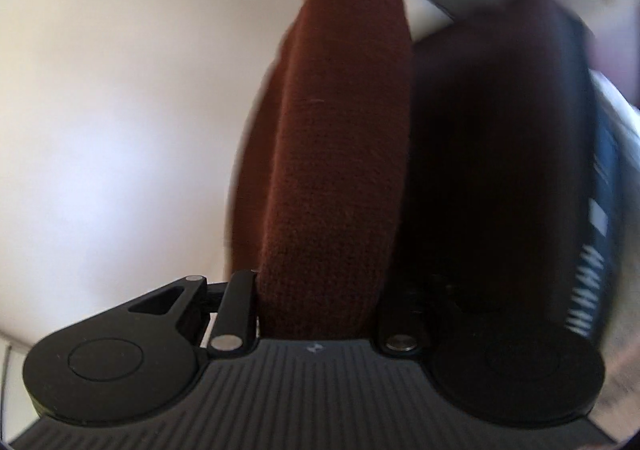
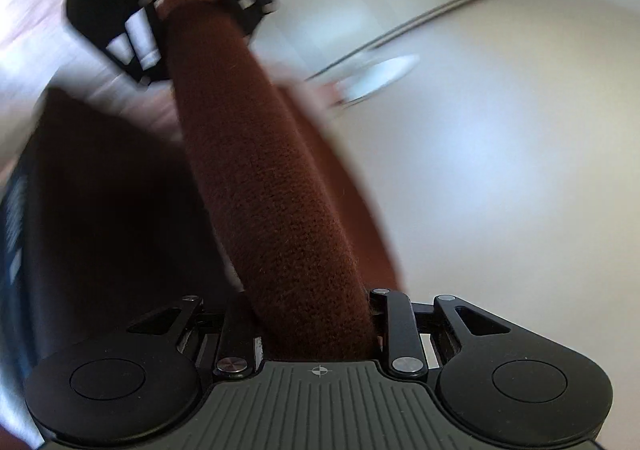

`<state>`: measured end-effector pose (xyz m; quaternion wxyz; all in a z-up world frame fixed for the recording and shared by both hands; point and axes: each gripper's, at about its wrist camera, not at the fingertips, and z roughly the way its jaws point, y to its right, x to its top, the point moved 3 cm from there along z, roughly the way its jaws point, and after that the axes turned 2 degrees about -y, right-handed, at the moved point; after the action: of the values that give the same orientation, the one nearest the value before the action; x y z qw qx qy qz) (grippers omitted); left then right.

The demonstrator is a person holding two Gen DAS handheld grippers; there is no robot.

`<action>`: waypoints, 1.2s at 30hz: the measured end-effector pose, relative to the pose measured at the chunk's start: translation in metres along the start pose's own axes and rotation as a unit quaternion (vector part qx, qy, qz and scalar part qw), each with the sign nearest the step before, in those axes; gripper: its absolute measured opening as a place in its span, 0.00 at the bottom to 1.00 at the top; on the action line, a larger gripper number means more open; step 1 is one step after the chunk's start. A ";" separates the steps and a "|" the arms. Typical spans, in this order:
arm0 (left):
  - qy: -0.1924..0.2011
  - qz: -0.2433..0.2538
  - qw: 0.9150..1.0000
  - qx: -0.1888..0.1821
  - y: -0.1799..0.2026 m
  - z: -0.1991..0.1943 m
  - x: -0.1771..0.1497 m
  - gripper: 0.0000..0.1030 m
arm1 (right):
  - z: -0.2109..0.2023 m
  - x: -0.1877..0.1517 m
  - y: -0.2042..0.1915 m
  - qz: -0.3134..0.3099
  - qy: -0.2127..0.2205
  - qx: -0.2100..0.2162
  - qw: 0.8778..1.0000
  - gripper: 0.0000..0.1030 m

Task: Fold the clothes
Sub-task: 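Carry the folded vest with both grippers to the clothes stack, then lower the vest onto the stack top and open both grippers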

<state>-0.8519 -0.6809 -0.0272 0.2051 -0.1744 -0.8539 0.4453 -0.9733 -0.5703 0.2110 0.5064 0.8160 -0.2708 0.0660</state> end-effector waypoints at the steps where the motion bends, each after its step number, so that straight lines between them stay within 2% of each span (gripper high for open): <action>1: -0.002 0.002 1.000 0.000 0.010 0.003 -0.003 0.21 | 0.008 -0.011 -0.018 -0.009 -0.010 0.024 1.000 0.25; 2: -0.003 0.003 1.000 0.000 0.020 0.007 -0.006 0.22 | 0.017 -0.021 -0.036 -0.018 -0.021 0.047 0.998 0.25; 3: -0.003 0.003 1.000 0.002 0.026 0.008 -0.008 0.23 | 0.015 -0.027 -0.045 -0.023 -0.020 0.048 0.998 0.25; 4: 0.000 0.001 1.000 0.007 0.027 0.007 -0.009 0.24 | 0.009 -0.032 -0.050 -0.027 -0.015 0.039 0.999 0.26; 8: 0.001 -0.011 1.000 0.005 0.021 0.003 -0.017 0.37 | -0.017 -0.043 -0.045 -0.028 -0.023 0.024 0.999 0.38; 10: -0.003 -0.015 1.000 0.011 0.015 0.002 -0.026 0.42 | -0.030 -0.048 -0.042 -0.038 -0.030 0.014 0.999 0.41; 13: -0.011 -0.034 0.999 0.014 0.008 -0.003 -0.040 0.42 | -0.043 -0.052 -0.051 -0.061 -0.044 0.002 0.997 0.44; 20: -0.007 -0.046 0.999 0.017 0.013 -0.015 -0.059 0.42 | -0.067 -0.044 -0.055 -0.027 -0.029 0.013 0.999 0.45; 33: 0.005 -0.096 0.995 0.013 -0.006 -0.027 -0.074 0.42 | -0.038 -0.018 -0.093 0.007 -0.036 0.013 0.999 0.45; 36: 0.006 -0.108 0.994 0.016 0.005 -0.048 -0.072 0.42 | -0.027 -0.011 -0.107 0.018 -0.035 0.011 0.999 0.45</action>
<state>-0.7656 -0.6801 -0.0207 0.2597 -0.0810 -0.8594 0.4329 -0.9239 -0.5066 0.1353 0.4859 0.8185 -0.3024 0.0496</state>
